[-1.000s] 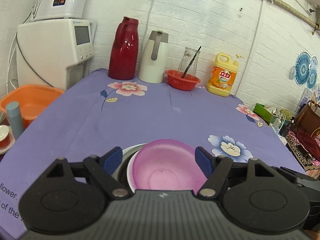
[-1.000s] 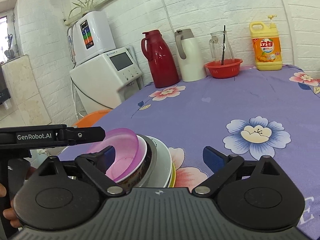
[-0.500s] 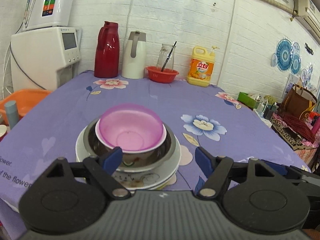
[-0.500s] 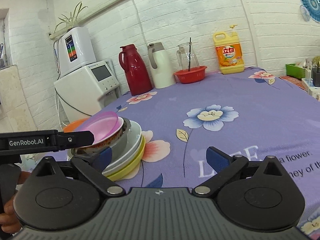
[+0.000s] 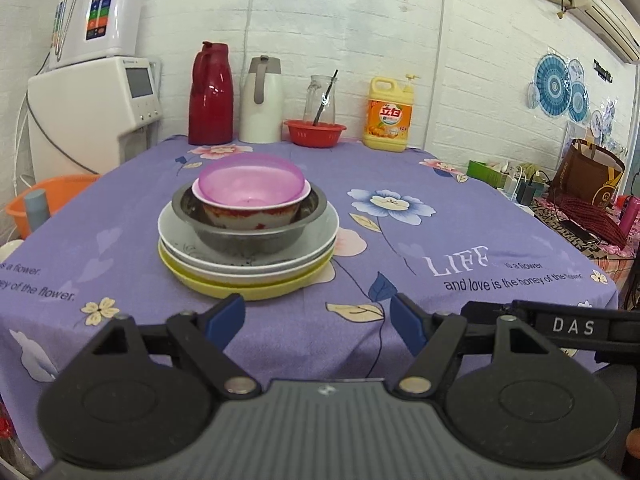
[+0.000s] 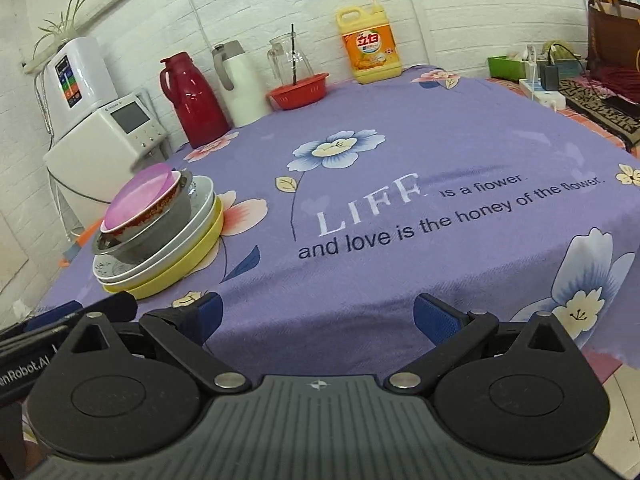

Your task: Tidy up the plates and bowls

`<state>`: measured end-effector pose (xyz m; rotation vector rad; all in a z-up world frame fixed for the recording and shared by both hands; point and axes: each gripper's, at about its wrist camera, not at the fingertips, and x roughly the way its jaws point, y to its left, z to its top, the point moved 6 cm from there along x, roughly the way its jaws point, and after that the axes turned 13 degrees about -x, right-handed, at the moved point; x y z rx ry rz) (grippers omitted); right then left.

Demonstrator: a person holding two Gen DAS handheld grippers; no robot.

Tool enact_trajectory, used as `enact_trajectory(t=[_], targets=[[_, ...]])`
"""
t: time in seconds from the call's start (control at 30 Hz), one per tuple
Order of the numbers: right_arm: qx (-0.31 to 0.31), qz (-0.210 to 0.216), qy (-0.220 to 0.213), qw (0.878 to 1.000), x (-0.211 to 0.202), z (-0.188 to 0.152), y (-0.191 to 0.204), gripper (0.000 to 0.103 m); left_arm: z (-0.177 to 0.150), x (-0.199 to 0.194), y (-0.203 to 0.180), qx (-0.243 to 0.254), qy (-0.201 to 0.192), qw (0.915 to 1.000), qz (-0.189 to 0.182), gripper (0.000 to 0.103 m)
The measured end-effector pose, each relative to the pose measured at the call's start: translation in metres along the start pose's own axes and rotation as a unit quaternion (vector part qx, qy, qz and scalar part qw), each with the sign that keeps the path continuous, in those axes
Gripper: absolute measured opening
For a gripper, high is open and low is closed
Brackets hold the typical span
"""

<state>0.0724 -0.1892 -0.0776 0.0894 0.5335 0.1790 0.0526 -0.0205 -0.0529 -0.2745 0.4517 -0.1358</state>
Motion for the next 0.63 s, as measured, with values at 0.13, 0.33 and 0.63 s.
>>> enact_trajectory(t=[0.13,0.33,0.63], targets=[[-0.046,-0.021,-0.009,0.999,-0.003,-0.001,0.016,0.103,-0.004,0.000,0.006,0.008,-0.008,0.9998,0.013,0.073],[-0.075,-0.010,-0.012,0.997,-0.005,-0.004,0.031,0.103,-0.004,0.000,0.030,-0.027,-0.011,0.9991,0.031,0.073],[-0.095,-0.003,-0.005,0.995,-0.004,-0.009,0.046,0.103,0.003,-0.008,0.041,-0.044,-0.031,0.9980,0.032,0.073]])
